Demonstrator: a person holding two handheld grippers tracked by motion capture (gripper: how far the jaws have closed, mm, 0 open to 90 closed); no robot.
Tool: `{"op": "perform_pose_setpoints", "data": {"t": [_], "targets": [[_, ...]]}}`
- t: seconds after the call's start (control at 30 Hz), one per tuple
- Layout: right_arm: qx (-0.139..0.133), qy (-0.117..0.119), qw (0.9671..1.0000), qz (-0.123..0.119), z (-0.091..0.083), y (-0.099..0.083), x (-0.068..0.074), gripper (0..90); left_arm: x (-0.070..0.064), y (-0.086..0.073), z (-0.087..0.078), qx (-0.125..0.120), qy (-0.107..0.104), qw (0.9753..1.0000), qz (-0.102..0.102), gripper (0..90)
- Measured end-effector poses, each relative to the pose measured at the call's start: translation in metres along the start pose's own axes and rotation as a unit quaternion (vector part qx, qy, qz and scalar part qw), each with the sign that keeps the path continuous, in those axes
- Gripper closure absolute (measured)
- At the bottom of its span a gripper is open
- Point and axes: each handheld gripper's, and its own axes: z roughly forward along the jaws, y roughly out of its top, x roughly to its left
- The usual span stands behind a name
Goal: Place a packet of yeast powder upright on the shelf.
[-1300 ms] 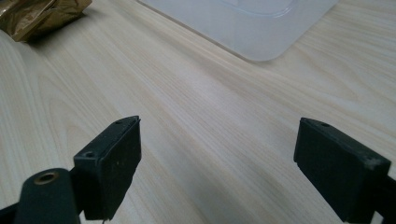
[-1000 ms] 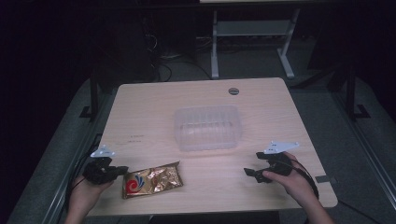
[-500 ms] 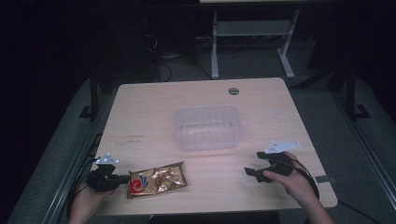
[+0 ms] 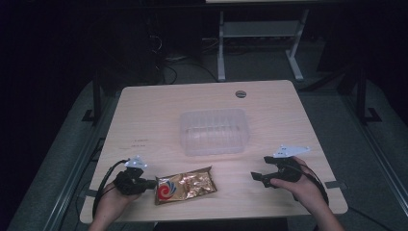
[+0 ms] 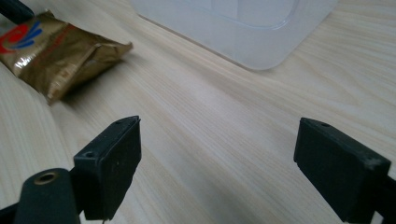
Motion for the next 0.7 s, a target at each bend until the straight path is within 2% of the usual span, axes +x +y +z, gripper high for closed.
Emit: {"op": "perform_pose_setpoints", "data": {"t": [0.1,0.13,0.23,0.27,0.37,0.47,0.57,0.7], "targets": [[-0.004,-0.001,1.0,0.005,-0.003,0.0,0.0,14.6,-0.014,0.012,0.011,0.006,-0.019,0.9996,0.018,89.6],[-0.004,-0.001,1.0,0.005,-0.003,0.0,0.0,14.6,-0.014,0.012,0.011,0.006,-0.019,0.9996,0.018,89.6],[-0.003,-0.001,1.0,0.005,-0.006,0.0,-0.001,14.5,-0.027,0.022,0.021,0.011,-0.032,0.9988,0.035,89.6],[-0.006,-0.004,0.9999,0.013,-0.008,0.0,0.0,14.5,-0.03,0.025,0.023,0.01,-0.034,0.9986,0.038,89.6],[0.0,0.0,1.0,0.002,-0.011,-0.002,-0.001,14.5,-0.04,0.036,0.034,0.013,-0.043,0.9975,0.055,89.6],[-0.006,0.0,0.9999,0.012,-0.016,-0.002,-0.004,14.5,-0.047,0.047,0.043,0.017,-0.049,0.9963,0.069,89.6],[-0.013,0.008,0.9998,0.011,-0.015,0.0,-0.004,14.5,-0.054,0.056,0.051,0.017,-0.056,0.9955,0.075,89.6],[-0.008,0.014,0.9998,0.01,-0.013,-0.001,-0.004,14.5,-0.062,0.068,0.061,0.019,-0.064,0.9936,0.091,89.6]]}}
